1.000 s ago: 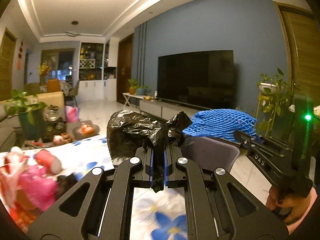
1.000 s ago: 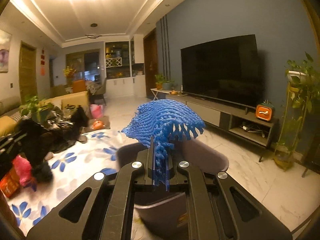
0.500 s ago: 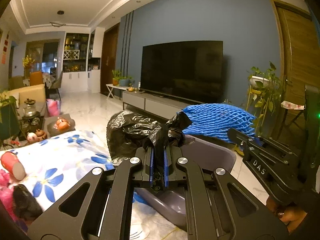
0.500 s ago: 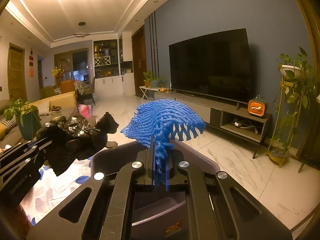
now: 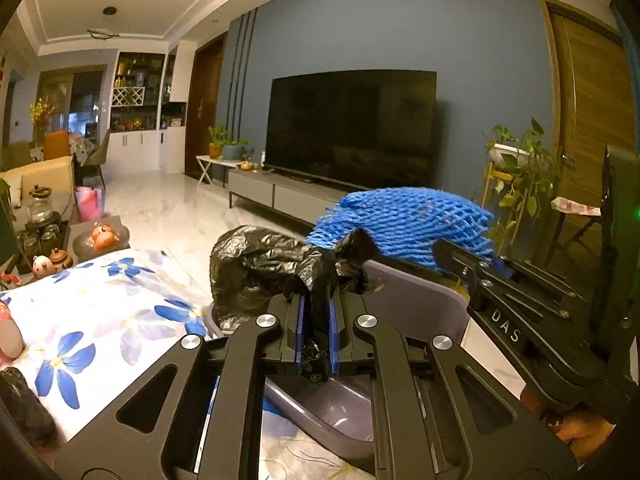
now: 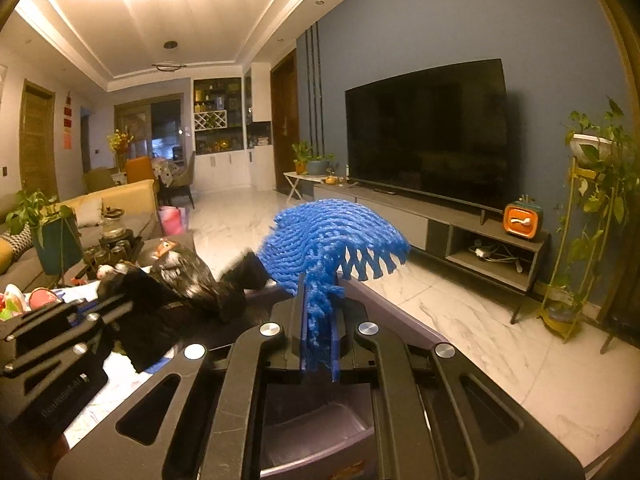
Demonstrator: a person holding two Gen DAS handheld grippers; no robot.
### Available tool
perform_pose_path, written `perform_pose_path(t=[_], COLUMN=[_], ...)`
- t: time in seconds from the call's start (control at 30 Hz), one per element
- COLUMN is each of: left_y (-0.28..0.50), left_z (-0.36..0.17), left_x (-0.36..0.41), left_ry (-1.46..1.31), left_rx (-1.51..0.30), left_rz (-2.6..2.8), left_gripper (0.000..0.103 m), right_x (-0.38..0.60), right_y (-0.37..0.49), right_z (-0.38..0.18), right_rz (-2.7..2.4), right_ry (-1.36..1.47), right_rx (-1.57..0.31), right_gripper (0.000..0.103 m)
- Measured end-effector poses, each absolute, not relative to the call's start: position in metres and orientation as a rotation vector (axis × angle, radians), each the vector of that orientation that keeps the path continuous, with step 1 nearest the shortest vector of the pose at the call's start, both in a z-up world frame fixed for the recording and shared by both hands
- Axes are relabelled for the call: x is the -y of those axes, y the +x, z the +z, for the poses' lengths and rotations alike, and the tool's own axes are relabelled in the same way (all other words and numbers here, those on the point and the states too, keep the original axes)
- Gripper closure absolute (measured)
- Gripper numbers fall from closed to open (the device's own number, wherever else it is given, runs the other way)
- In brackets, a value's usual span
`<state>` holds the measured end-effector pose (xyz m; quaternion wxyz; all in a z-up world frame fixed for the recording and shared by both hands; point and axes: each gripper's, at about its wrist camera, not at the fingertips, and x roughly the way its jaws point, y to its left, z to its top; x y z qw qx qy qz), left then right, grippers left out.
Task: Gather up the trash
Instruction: 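Carry the black bag and blue net to the grey bin and open both tools, then move both tools back over the remaining trash on the table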
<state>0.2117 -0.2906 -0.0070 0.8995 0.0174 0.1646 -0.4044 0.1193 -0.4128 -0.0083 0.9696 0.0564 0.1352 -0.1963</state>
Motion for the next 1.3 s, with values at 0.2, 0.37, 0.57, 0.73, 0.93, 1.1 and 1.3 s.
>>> perform_pose_path(t=[0.2, 0.37, 0.57, 0.73, 0.93, 1.1, 1.3], left_y=[0.219, 0.222, 0.210, 0.194, 0.167, 0.152, 0.136], left_z=[-0.012, -0.012, -0.008, -0.012, -0.014, -0.011, -0.013], left_x=[0.286, 0.275, 0.253, 0.219, 0.160, 0.097, 0.020], left_ry=[0.020, -0.014, -0.015, -0.008, -0.010, -0.037, -0.079], left_rx=[-0.352, -0.360, -0.338, -0.327, -0.298, -0.286, -0.285], left_rz=[-0.833, -0.801, -0.723, -0.615, -0.459, -0.300, -0.088], left_gripper=[0.050, 0.035, 0.024, 0.021, 0.020, 0.020, 0.020], right_x=[0.420, 0.420, 0.407, 0.386, 0.356, 0.322, 0.270], right_y=[0.120, 0.115, 0.103, 0.090, 0.083, 0.085, 0.095], right_z=[-0.010, -0.008, -0.008, -0.009, -0.013, -0.014, -0.019], right_rz=[-0.379, -0.394, -0.394, -0.368, -0.303, -0.228, -0.071], right_ry=[0.142, 0.150, 0.135, 0.128, 0.113, 0.109, 0.105], right_rx=[-0.264, -0.258, -0.246, -0.231, -0.230, -0.231, -0.257], right_gripper=[0.058, 0.047, 0.025, 0.017, 0.017, 0.017, 0.017])
